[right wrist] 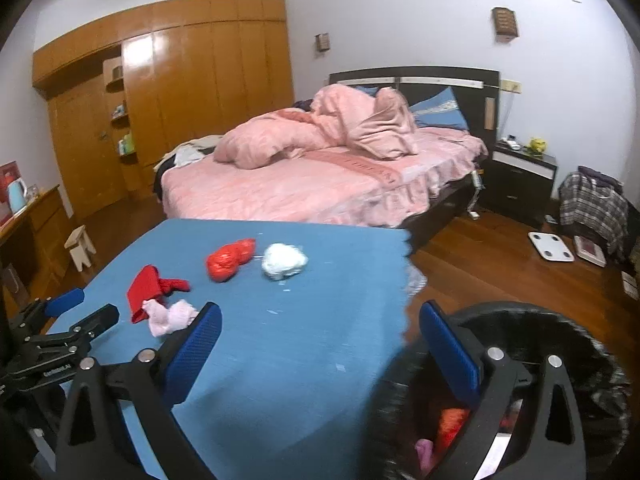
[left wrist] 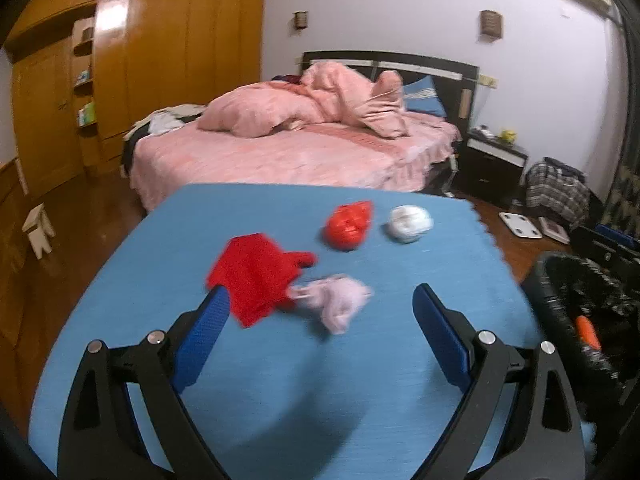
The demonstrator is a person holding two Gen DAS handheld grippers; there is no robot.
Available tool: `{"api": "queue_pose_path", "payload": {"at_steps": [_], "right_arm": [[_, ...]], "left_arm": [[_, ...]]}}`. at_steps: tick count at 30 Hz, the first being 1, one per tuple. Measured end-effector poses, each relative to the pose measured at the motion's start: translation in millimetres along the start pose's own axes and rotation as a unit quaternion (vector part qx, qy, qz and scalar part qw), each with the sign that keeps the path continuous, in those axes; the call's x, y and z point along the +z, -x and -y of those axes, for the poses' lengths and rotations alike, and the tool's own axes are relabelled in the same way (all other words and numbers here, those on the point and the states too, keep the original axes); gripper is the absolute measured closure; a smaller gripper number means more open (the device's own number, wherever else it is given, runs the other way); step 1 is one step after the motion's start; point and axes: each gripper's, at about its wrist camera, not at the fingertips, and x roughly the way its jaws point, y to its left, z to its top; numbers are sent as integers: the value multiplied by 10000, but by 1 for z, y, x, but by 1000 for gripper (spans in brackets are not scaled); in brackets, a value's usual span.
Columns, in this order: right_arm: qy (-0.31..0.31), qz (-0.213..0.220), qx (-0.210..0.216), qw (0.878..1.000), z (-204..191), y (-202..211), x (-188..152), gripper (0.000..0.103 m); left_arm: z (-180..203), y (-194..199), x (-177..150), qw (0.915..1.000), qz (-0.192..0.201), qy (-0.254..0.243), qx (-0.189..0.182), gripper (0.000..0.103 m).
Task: Collect trash
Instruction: 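Move both open tools back over the table toward the pink sock, then grasp the pink sock with the right tool while the left tool grasps the red glove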
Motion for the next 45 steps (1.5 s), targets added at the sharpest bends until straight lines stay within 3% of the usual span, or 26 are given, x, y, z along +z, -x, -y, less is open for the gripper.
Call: {"api": "queue_pose_path", "payload": {"at_steps": [12,25,35,38,41,43,45], "right_arm": [[199,-432,350,9983,-67,-62,-9,6],[630,-846,654,9923,-126,-106,-18,6],[719,-1204,693,9877,-139,-131,-30,7],[740,-1322,781,9854,-141,-137,-32,15],[805,-1405,932,9824,-145,-140,-34,32],[873,-1440,1090,9797,-148,-140,-36,48],[880,-1432,1115,9794,-150,-139,-37,54]], "left_arm": [[-70,-33,-8,9984,-302,224,429,13],[-102,-54,-15,9964,-634,523,218,13],[-115,-57,-16,9951,-758,622,136,17],[-117,-60,-17,9944,-815,666,110,17],[-116,-61,-17,9943,-840,647,105,17],[-115,-61,-17,9944,-842,635,106,18],[-115,-61,-17,9945,-844,618,112,18]]}}
